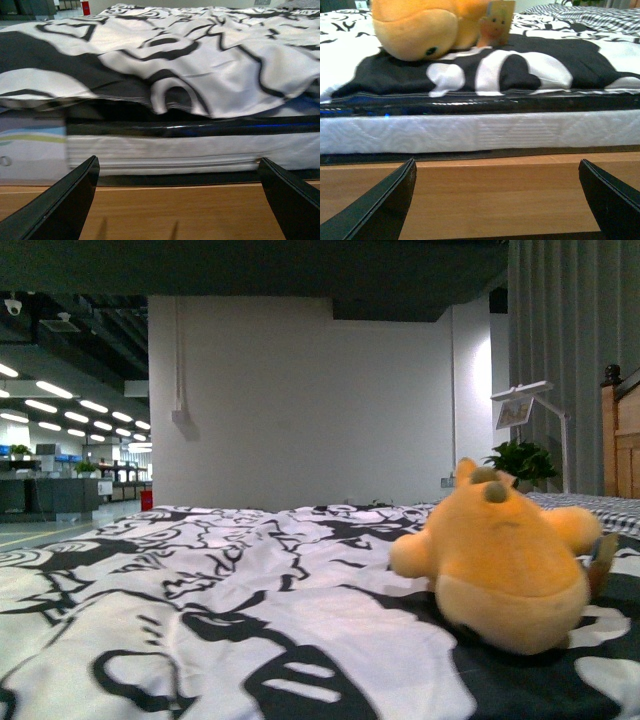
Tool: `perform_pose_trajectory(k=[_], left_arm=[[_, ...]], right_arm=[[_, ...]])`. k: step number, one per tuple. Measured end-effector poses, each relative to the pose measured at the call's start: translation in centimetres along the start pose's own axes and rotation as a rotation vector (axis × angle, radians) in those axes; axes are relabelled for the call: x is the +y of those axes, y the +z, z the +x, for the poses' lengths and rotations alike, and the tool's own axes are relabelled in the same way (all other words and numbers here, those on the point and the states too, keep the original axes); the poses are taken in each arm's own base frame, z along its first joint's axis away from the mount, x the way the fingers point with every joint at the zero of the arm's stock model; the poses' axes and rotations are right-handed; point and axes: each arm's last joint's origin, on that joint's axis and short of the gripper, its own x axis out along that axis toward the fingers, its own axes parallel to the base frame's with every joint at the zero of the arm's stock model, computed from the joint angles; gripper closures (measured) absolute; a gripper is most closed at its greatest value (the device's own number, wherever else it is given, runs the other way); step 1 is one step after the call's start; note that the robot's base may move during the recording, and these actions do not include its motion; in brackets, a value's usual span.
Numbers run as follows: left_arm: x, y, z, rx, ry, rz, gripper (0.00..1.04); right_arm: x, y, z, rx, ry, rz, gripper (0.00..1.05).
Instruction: Put away toys
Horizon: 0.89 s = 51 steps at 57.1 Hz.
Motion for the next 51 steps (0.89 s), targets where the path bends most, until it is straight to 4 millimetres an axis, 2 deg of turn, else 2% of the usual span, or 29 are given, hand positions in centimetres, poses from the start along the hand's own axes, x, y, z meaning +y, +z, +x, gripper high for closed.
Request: perform_pose_trajectory(k=[20, 27, 32, 35, 42, 51], left_arm=[[0.0, 0.0, 0.0, -0.001, 0.003, 0.0, 0.06], [0.0, 0.0, 0.0, -0.001, 0.003, 0.0, 0.06], [0.0, 0.0, 0.0, -0.001, 0.001, 0.0, 0.06], [0.0, 0.0, 0.0, -0.001, 0.001, 0.0, 0.06], [0.0, 0.0, 0.0, -0.001, 0.001, 0.0, 0.06], [0.0, 0.0, 0.0, -0.001, 0.001, 0.0, 0.06]], right_arm=[[0.0, 0.0, 0.0, -0.002, 0.004, 0.0, 0.07], [0.0, 0.1, 0.3, -0.009, -0.16, 0.092, 0.07], [0.0, 0.5, 0.8, -0.027, -0.18, 0.133, 0.07], [0.0, 1.1, 1.3, -0.038, -0.167, 0.143, 0.07], [0.5, 3.8, 3.2, -0.109, -0.114, 0.157, 0.07], [1.9, 6.9, 6.1, -0.18, -0.032, 0.146, 0.07]])
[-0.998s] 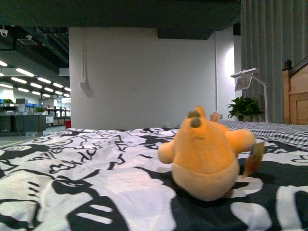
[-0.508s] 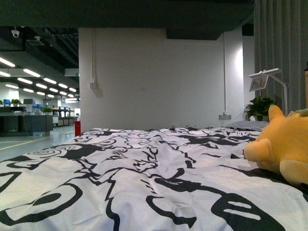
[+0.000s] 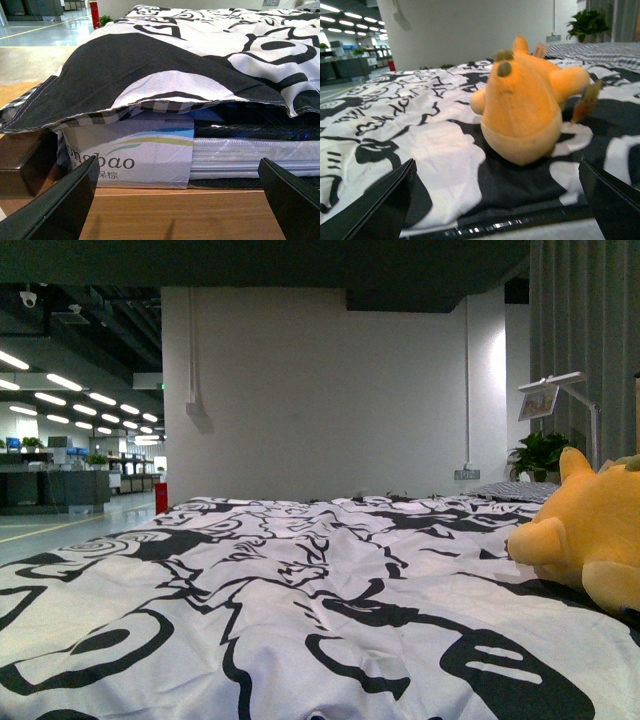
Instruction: Put away toys
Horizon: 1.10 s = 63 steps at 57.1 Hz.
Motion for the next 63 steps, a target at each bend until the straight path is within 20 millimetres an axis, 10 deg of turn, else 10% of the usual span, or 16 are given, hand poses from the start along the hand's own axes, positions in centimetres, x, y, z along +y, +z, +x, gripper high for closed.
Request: perform_pose_trajectory(k=[29, 63], left_arm=[[0.0, 0.0, 0.0, 0.0, 0.0, 0.0, 0.06], [0.0, 0.0, 0.0, 0.0, 0.0, 0.0, 0.06]], right_arm=[[2.7, -0.4, 9.5, -0.093, -0.008, -0.153, 0.07], [3.1, -0.8, 15.1, -0.13, -0.026, -0.253, 0.07]])
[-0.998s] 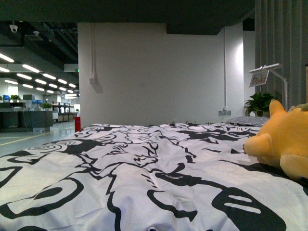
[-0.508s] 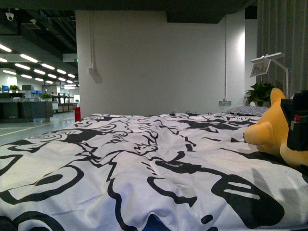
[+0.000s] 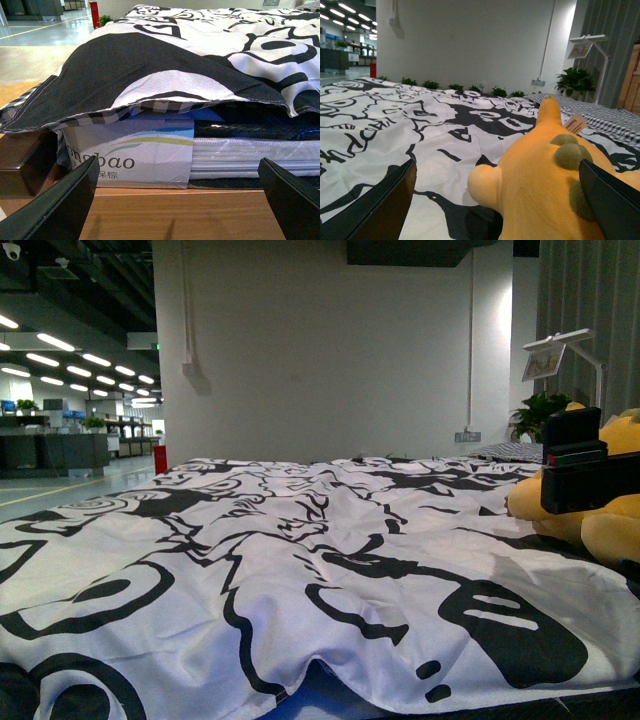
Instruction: Put away toys
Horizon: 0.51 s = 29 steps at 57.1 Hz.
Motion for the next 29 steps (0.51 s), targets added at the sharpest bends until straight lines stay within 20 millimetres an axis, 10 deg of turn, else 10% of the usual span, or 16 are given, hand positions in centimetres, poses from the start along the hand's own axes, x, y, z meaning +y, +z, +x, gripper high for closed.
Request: perform_pose_trajectory(k=[29], left_arm=[[0.0, 0.0, 0.0, 0.0, 0.0, 0.0, 0.06]], right_arm=[[-1.8, -0.4, 3.2, -0.001, -0.09, -0.024, 0.07]])
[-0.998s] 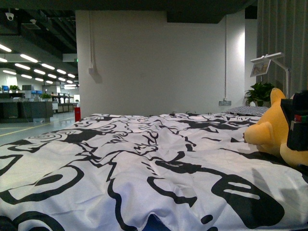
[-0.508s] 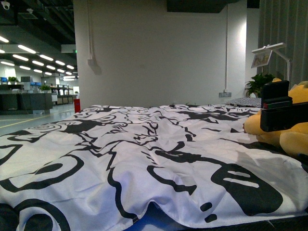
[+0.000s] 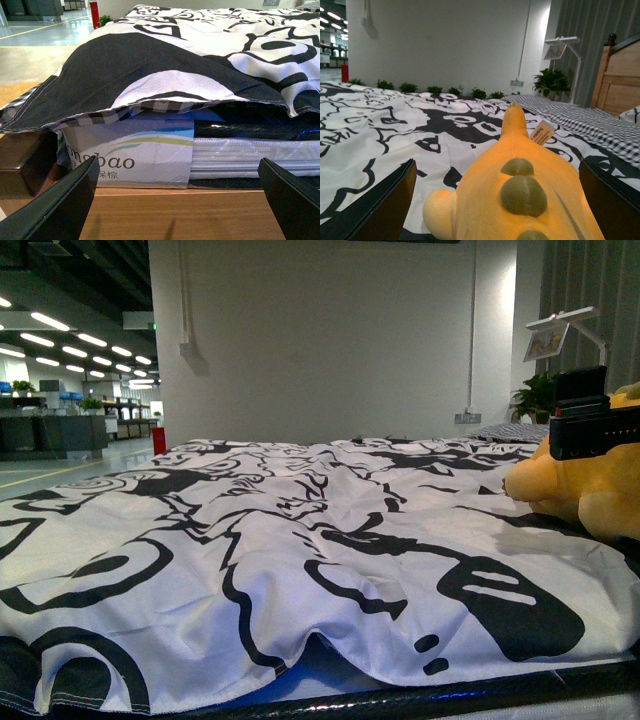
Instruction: Put away toys
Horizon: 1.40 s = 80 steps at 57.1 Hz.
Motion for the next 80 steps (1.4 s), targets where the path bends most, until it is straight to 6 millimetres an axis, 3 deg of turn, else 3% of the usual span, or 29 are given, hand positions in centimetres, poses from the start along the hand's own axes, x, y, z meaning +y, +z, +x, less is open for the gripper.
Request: perform_pose_trajectory(k=[24, 42, 65, 80], left_arm=[[0.0, 0.0, 0.0, 0.0, 0.0, 0.0, 0.06], [0.0, 0.0, 0.0, 0.0, 0.0, 0.0, 0.06], [0.0, 0.0, 0.0, 0.0, 0.0, 0.0, 0.06], [0.0, 0.0, 0.0, 0.0, 0.0, 0.0, 0.06]], right_arm=[[0.4, -3.8, 0.7, 0.066, -0.013, -0.09, 0.07], [0.0, -4.0, 0.8, 0.063, -0.028, -0.118, 0.07], [-0.2, -3.9, 0.4, 0.053, -0.01, -0.13, 0.62], [-1.5, -1.8, 0.0, 0.075, 0.071, -0.047, 0.93]])
